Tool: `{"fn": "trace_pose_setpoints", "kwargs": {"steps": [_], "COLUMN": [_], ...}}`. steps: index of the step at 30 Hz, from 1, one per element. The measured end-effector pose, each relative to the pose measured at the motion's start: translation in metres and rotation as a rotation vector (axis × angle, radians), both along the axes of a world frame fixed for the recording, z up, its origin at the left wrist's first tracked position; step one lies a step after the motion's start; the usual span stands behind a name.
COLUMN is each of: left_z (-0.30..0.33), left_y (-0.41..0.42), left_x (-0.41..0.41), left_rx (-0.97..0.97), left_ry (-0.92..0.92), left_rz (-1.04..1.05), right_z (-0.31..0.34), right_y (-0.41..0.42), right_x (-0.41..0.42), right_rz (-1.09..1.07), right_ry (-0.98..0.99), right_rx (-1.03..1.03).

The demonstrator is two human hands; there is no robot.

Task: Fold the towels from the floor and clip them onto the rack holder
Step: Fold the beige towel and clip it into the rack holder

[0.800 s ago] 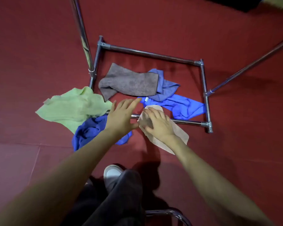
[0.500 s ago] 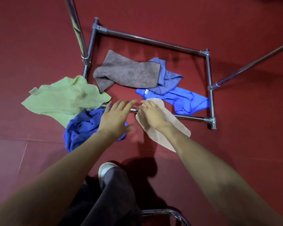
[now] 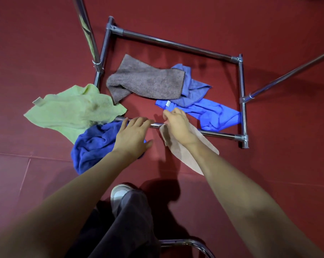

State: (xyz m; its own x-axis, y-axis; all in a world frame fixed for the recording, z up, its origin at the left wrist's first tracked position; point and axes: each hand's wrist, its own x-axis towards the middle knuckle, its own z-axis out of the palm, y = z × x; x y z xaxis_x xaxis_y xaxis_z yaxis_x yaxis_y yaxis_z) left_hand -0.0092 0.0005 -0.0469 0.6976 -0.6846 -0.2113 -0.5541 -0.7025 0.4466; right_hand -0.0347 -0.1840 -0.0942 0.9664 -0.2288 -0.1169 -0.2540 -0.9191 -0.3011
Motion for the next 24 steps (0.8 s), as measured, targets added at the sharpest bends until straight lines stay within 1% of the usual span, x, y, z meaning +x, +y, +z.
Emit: {"fn": "trace_pose_setpoints", "kwargs": {"steps": [2, 3, 6, 9, 11, 13, 15, 20, 22, 24], "left_z": [0.012, 0.019, 0.051, 0.095, 0.132, 0.169, 0.205, 0.289, 0.315, 0.333], "left_y": [-0.012, -0.018, -0.037, -0.051, -0.054, -0.054, -0.052, -0.041, -0.040, -0.040], "left_x": [0.003, 0.006, 0.013, 0.012, 0.008, 0.005, 0.002, -0.018, -0.028, -0.042], "left_rx": [-0.058, -0.093, -0.250, -0.455, -0.523, -0.555, -0.550, -0.575, -0.596, -0.648], "left_ry": [0.012, 0.021, 0.083, 0.281, 0.402, 0.460, 0.422, 0.138, 0.050, 0.011], "left_rz": [0.052, 0.072, 0.069, -0.032, -0.074, -0.088, -0.082, 0.012, 0.048, 0.072], "right_z": [0.021, 0.035, 0.091, 0.154, 0.197, 0.238, 0.274, 0.348, 0.373, 0.391], "right_y": [-0.004, -0.006, -0.005, 0.000, 0.001, 0.002, 0.002, 0.004, 0.004, 0.001], "right_x": [-0.009, -0.016, -0.037, -0.054, -0.062, -0.067, -0.072, -0.083, -0.091, -0.102], "right_rz": [-0.076, -0.093, -0.138, -0.129, -0.151, -0.175, -0.176, -0.084, -0.025, 0.017], "right_ry": [-0.127, -0.153, -0.146, -0.168, -0.226, -0.294, -0.373, -0.515, -0.512, -0.464], "right_rx": [0.184, 0.246, 0.375, 0.468, 0.553, 0.641, 0.693, 0.708, 0.713, 0.686]}}
